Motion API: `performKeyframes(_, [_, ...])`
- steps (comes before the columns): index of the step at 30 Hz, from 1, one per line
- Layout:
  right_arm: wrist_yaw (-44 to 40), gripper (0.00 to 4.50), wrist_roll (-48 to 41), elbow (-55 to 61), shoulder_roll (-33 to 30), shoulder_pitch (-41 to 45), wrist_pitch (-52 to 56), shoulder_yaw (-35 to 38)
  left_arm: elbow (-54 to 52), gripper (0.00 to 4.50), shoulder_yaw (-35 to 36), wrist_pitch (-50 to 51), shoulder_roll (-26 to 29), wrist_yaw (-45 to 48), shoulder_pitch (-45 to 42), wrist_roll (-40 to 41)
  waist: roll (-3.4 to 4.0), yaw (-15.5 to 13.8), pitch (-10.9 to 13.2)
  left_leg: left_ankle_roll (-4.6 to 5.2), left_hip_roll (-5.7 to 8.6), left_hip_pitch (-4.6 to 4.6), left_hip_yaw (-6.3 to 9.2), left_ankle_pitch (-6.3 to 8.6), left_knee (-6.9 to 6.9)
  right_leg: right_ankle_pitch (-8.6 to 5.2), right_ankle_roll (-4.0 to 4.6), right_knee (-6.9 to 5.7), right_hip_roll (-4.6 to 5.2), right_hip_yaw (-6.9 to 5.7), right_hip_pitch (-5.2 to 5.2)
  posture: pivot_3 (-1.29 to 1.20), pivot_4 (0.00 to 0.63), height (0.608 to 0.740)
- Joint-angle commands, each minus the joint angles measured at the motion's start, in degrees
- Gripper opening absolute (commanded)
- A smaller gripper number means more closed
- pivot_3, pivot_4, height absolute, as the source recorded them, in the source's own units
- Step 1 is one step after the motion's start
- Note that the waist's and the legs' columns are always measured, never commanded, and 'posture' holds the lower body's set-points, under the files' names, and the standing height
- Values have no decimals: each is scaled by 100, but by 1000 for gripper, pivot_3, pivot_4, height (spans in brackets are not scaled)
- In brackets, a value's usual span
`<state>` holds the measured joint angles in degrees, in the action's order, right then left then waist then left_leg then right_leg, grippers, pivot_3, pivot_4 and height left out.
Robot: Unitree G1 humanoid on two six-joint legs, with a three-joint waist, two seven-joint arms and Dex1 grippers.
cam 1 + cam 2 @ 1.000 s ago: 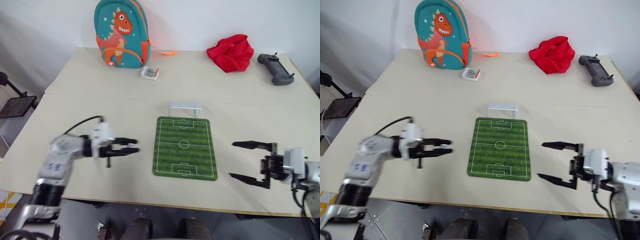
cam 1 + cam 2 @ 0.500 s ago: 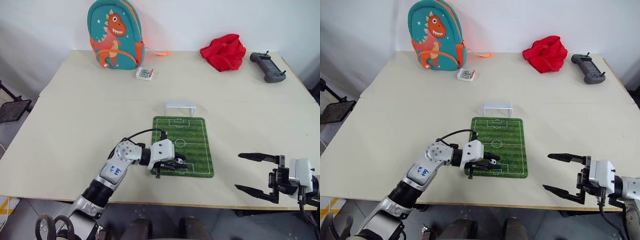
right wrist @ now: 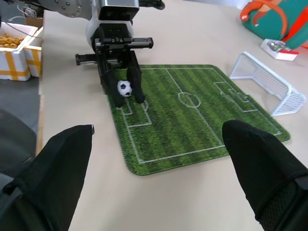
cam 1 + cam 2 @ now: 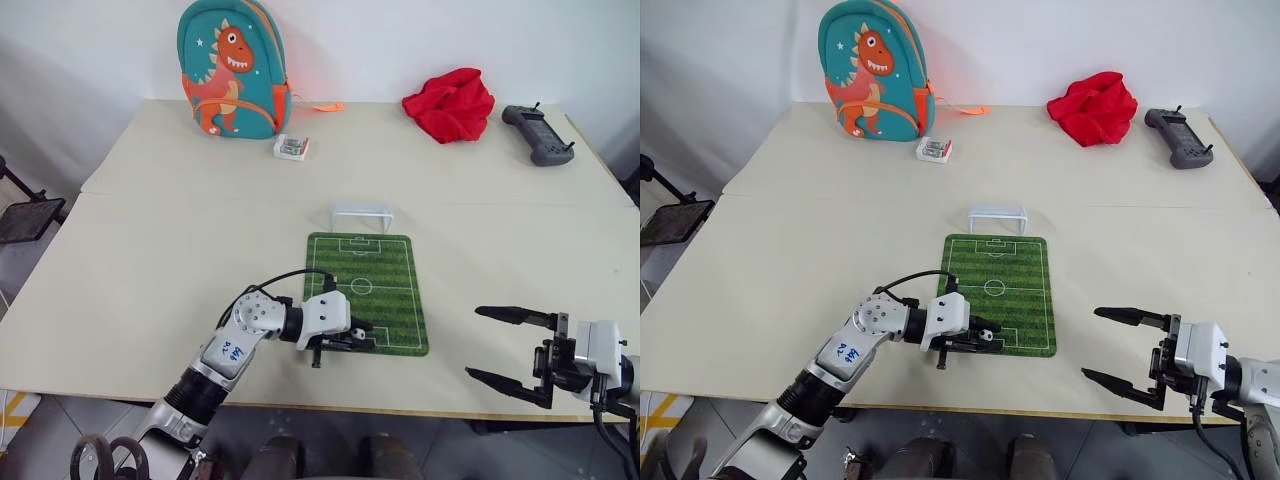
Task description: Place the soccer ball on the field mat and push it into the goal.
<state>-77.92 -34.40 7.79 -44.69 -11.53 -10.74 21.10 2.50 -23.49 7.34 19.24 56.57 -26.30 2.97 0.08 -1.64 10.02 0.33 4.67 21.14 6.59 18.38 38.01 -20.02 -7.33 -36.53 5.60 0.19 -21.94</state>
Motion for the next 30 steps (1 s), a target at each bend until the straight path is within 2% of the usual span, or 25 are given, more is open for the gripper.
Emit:
performKeyframes(1, [-72, 4500, -90, 35, 26, -7, -52, 83, -291, 865, -4, 60, -60, -39, 47, 65, 0, 3, 0, 0, 0, 0, 0, 0, 0, 0, 0, 0, 0, 0, 0, 0, 150, 740])
performKeyframes(2, [-80, 4500, -87, 23, 33, -7, -59, 81, -301, 865, -4, 72, -71, -47, 49, 73, 0, 3, 0, 0, 0, 0, -1, 0, 0, 0, 0, 0, 0, 1, 0, 0, 150, 740])
performKeyframes(4, [-94, 4500, -80, 1, 53, -9, -74, 67, -319, 1592, 10, 45, -116, -85, 37, 79, 0, 3, 0, 0, 0, 0, -1, 0, 0, 0, 0, 0, 0, 1, 0, 0, 150, 740])
performKeyframes(8, [-102, 4500, -68, -41, 91, 14, -93, 38, -340, 2734, 27, -5, -173, -85, 10, 116, 0, 1, 0, 0, 0, 0, 0, 0, 0, 0, 0, 0, 0, 1, 0, 0, 150, 740])
performKeyframes(17, [-146, 4500, -44, -141, 143, 35, -131, -41, -515, 2734, 134, -134, -193, 24, 13, 329, 0, 2, 0, 0, 0, -1, -1, 0, 0, 0, 0, 0, 0, 1, 0, 0, 150, 740])
performKeyframes(20, [-160, 4500, -46, -174, 164, 48, -149, -31, -775, 2734, 585, -22, -196, 122, 14, 935, 0, 3, 0, 0, 0, 0, -1, 0, 0, 0, 0, 0, 0, 0, 0, 0, 150, 740])
performKeyframes(23, [-119, 4500, -110, -218, 222, 115, -178, 51, -1111, 2734, 966, 200, 114, 442, 147, 1494, 1, 14, -1, -1, -3, 0, 1, 0, 0, 0, 0, 0, 0, -1, 0, 0, 150, 740])
performKeyframes(26, [-213, 4500, -153, -294, 247, 157, -267, 151, -1395, 2137, 1167, 325, 750, 910, 536, 1765, 11, 57, -6, -5, -9, -8, -4, 2, -6, 0, 1, -1, -5, 5, -2, 0, 150, 740])
performKeyframes(30, [-276, 4500, -199, -358, 220, 144, -265, 196, -1674, 858, 1153, 595, 1164, 1042, 946, 1895, 12, 8, -5, -6, -11, -13, -1, 3, -10, 0, 3, -1, -5, 7, 0, 0, 150, 740])
